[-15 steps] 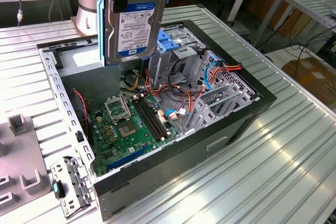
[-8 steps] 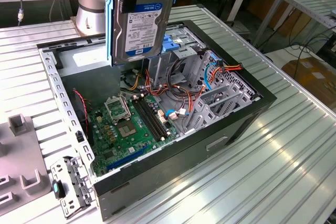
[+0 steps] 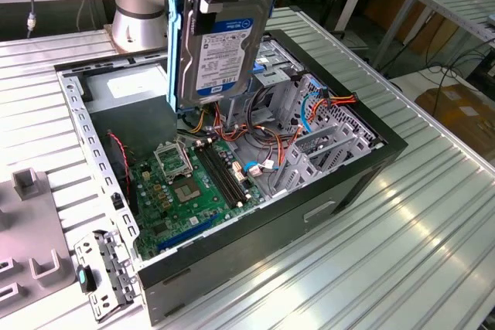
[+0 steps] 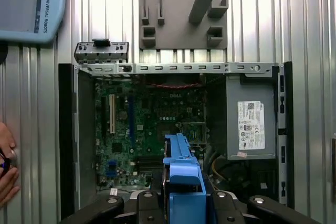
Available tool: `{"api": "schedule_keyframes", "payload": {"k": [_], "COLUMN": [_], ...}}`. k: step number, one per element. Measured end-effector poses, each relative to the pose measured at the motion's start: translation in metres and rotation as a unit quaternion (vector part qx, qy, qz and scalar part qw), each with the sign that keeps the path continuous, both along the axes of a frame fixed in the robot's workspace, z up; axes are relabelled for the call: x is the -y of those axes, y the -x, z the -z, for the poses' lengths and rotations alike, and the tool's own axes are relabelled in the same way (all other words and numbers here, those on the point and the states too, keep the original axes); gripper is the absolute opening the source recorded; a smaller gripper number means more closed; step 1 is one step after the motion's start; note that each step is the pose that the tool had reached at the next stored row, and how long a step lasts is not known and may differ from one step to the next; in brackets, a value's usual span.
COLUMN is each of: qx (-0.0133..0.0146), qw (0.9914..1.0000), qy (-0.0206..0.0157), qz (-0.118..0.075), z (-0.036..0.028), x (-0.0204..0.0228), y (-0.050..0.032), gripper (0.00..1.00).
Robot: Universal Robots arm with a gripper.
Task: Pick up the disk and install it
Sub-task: 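Insert the disk into the insertion slot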
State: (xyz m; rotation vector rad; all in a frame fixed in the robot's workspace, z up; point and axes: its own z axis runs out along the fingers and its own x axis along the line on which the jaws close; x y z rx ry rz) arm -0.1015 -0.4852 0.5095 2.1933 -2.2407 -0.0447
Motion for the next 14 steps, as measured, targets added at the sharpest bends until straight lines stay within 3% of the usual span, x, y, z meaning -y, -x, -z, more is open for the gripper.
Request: {"api": "schedule_keyframes", "payload": {"k": [4, 7, 12, 14], "qx": [0.0000, 0.0000, 0.0000, 0.0000], "qw": [1.00000, 1.00000, 1.00000, 1.00000], "qy": [0.0001, 0.0002, 0.0002, 0.0002], "qz": [0.000, 0.000, 0.000, 0.000], "z": [0.0007, 0.0010, 0.0018, 0.0022], "x": [0.0070, 0.0075, 0.0075, 0.0076], "y": [-0.0068, -0.0176, -0.0508, -0.0573], "gripper": [0.37, 0.37, 0.37, 0.37]}}
